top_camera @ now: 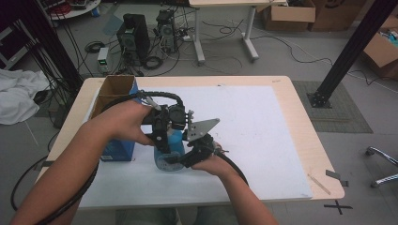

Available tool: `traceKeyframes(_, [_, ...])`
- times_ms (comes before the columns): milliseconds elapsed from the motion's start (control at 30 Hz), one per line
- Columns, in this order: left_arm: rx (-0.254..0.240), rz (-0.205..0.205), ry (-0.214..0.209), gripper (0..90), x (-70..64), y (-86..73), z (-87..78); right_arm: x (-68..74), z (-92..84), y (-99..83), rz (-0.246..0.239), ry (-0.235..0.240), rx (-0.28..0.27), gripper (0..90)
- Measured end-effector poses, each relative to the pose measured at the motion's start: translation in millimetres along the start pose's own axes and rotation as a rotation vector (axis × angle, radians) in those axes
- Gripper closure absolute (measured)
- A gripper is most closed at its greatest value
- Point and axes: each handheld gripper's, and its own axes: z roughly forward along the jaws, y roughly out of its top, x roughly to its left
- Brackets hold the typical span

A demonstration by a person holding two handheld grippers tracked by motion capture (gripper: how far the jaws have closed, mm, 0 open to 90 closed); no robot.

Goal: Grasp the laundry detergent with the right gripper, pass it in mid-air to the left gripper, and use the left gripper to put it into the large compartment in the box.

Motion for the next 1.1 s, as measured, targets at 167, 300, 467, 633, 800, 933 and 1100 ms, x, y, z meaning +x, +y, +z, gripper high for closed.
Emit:
traceKeyframes(167, [0.008,-0.007,-0.002,39.0,-0.1,0.3,-1.3,1.3,-7.4,0.7,0.002,-0.004,-0.005,29.7])
traceKeyframes(300, [0.004,-0.012,-0.011,38.9,1.0,0.7,-4.3,2.3,-14.1,1.6,-0.001,-0.012,0.002,26.8])
traceKeyframes(467, [0.006,-0.017,-0.006,38.9,3.0,1.8,-7.7,2.7,-23.9,4.4,0.002,-0.022,0.015,23.6])
traceKeyframes(633, [0.016,-0.037,-0.013,38.8,5.7,1.1,-13.1,2.7,-35.3,10.2,-0.010,-0.024,0.070,18.3])
traceKeyframes(800, [0.020,-0.074,-0.018,38.8,9.7,-1.8,-21.6,2.4,-45.5,16.4,-0.017,-0.027,0.129,14.5])
traceKeyframes(933, [0.012,-0.119,-0.027,38.7,14.4,-6.0,-30.0,1.4,-57.6,23.8,-0.027,-0.031,0.183,12.8])
traceKeyframes(1100, [0.004,-0.161,-0.026,38.7,20.4,-10.1,-38.0,0.0,-68.9,30.4,-0.040,-0.043,0.257,8.4])
